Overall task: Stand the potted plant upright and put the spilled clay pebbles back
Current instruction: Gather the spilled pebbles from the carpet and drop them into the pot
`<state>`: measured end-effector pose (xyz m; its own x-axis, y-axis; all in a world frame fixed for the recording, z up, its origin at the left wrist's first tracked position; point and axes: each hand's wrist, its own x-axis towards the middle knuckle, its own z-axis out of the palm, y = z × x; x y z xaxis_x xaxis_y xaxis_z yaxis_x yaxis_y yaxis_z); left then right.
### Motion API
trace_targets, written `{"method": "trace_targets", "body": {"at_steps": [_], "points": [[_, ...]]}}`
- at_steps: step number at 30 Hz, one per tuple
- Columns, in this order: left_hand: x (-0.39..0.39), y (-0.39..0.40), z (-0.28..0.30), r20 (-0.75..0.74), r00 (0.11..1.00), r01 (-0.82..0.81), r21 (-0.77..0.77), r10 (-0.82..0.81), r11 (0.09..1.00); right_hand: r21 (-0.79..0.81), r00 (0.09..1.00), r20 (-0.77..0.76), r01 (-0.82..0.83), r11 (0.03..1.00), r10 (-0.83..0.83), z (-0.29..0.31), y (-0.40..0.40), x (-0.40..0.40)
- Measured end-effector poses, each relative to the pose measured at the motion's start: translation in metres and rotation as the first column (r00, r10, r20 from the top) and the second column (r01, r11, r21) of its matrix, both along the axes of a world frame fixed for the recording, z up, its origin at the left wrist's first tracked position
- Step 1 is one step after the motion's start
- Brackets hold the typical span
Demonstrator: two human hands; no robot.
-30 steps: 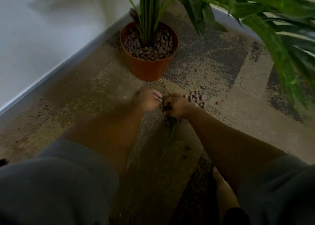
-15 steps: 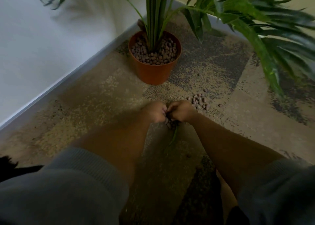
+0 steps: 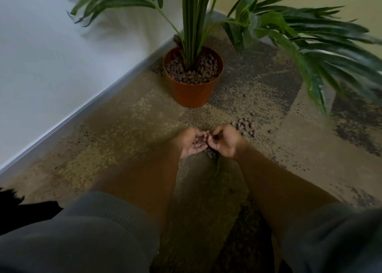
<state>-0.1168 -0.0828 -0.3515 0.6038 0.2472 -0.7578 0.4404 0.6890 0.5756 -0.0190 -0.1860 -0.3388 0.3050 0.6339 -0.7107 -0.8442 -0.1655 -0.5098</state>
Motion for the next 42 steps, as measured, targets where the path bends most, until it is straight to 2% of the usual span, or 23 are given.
{"method": "trace_targets", "body": {"at_steps": [4, 11, 15, 20, 24, 28, 29, 32, 35, 38, 42], "points": [[0.0, 0.0, 0.002, -0.017, 0.995, -0.097, -0.092, 0.096, 0.991, 0.096, 0.995, -0.068, 0.074, 0.993, -0.067, 0.005, 0.007, -0.008], [-0.002, 0.005, 0.008, -0.046, 0.945, -0.325, -0.193, 0.323, 0.926, 0.091, 0.992, -0.102, 0.079, 0.993, -0.07, 0.015, 0.024, -0.01], [0.003, 0.025, 0.018, -0.056, 0.835, -0.545, -0.229, 0.548, 0.807, 0.132, 0.963, -0.215, 0.193, 0.972, -0.162, 0.028, 0.039, -0.007], [0.018, 0.055, 0.054, 0.084, 0.685, -0.671, -0.313, 0.724, 0.672, 0.205, 0.913, -0.329, 0.319, 0.925, -0.242, 0.059, 0.066, 0.003], [0.03, 0.065, 0.09, 0.234, 0.627, -0.67, -0.324, 0.743, 0.668, 0.262, 0.9, -0.283, 0.404, 0.877, -0.331, 0.093, 0.087, 0.012], [0.044, 0.072, 0.122, 0.338, 0.662, -0.621, -0.254, 0.669, 0.742, 0.287, 0.915, -0.141, 0.402, 0.869, -0.377, 0.117, 0.1, 0.024], [0.046, 0.073, 0.129, 0.36, 0.679, -0.596, -0.239, 0.64, 0.766, 0.292, 0.926, -0.081, 0.375, 0.88, -0.368, 0.121, 0.103, 0.027], [0.047, 0.074, 0.145, 0.437, 0.708, -0.505, -0.237, 0.555, 0.83, 0.283, 0.946, -0.028, 0.316, 0.906, -0.322, 0.123, 0.106, 0.039], [0.049, 0.073, 0.149, 0.453, 0.728, -0.451, -0.249, 0.515, 0.857, 0.301, 0.944, 0.11, 0.265, 0.916, -0.31, 0.125, 0.103, 0.039], [0.05, 0.071, 0.146, 0.397, 0.733, -0.491, -0.255, 0.553, 0.833, 0.332, 0.94, 0.014, 0.316, 0.889, -0.34, 0.127, 0.099, 0.038], [0.047, 0.063, 0.129, 0.359, 0.732, -0.563, -0.16, 0.579, 0.811, 0.306, 0.937, 0.034, 0.321, 0.897, -0.347, 0.124, 0.083, 0.031]]}}
